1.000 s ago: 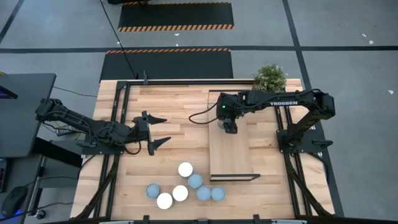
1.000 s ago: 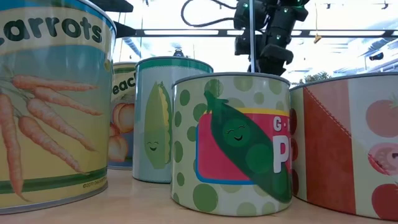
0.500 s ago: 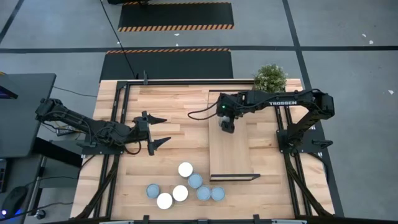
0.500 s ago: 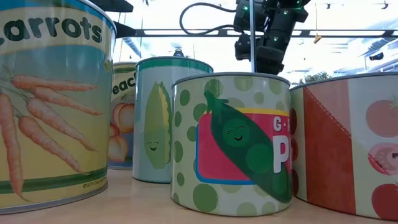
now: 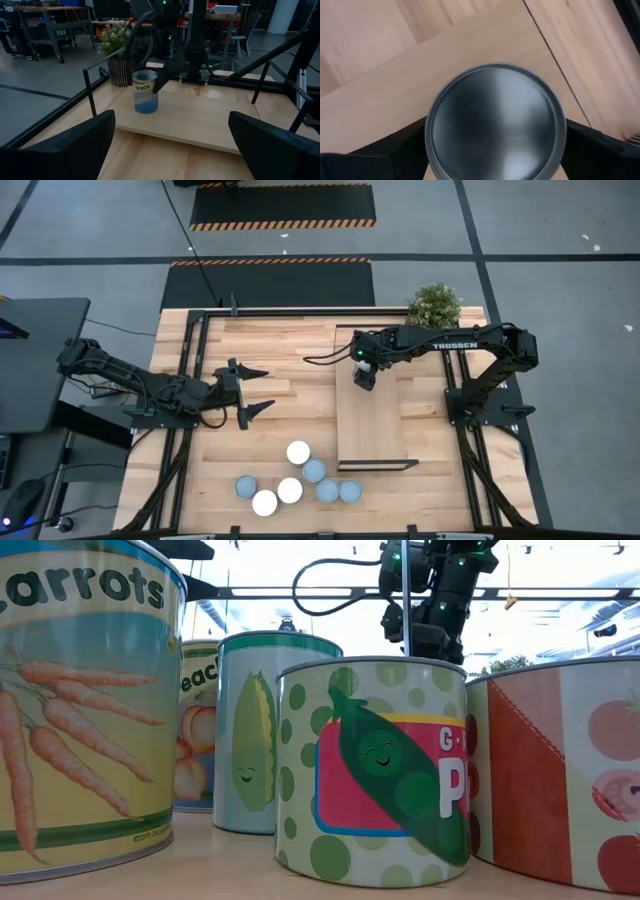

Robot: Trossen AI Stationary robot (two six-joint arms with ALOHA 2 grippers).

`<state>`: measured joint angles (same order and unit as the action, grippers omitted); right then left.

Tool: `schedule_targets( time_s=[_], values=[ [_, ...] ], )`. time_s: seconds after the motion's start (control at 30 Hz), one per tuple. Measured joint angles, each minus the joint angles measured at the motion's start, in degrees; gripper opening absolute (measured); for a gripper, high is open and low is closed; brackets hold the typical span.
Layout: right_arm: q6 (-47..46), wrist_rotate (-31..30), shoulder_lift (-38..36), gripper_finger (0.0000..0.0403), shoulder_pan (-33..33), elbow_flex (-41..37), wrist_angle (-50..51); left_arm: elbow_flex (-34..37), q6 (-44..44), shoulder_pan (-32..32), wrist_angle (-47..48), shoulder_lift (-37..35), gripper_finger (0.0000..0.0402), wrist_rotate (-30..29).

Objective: Pick and place cans onto a shelf
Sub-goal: Put the canned peas on the shelf

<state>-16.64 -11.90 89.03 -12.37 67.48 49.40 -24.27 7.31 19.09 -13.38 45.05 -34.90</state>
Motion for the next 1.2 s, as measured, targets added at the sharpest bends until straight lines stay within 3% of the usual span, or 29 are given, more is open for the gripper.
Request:
schedule_targets(
  time_s=[0.37,0.83,1.2],
  values=[
    [-1.0,-1.7,0.0,0.0372,-0.8,0.0,1.7,0.0,0.0,0.0,0.4,0.0,0.0396,0.0],
    [0.1,-0.5,0.0,0.0372,-1.4,0.0,-5.0,0.0,0.0,0.0,0.4,0.0,0.0396,0.0],
    [-1.9,-4.8,-0.1,0.0372,-1.6,0.0,-5.4,0.0,0.0,0.0,0.4,0.0,0.0396,0.0]
  ],
)
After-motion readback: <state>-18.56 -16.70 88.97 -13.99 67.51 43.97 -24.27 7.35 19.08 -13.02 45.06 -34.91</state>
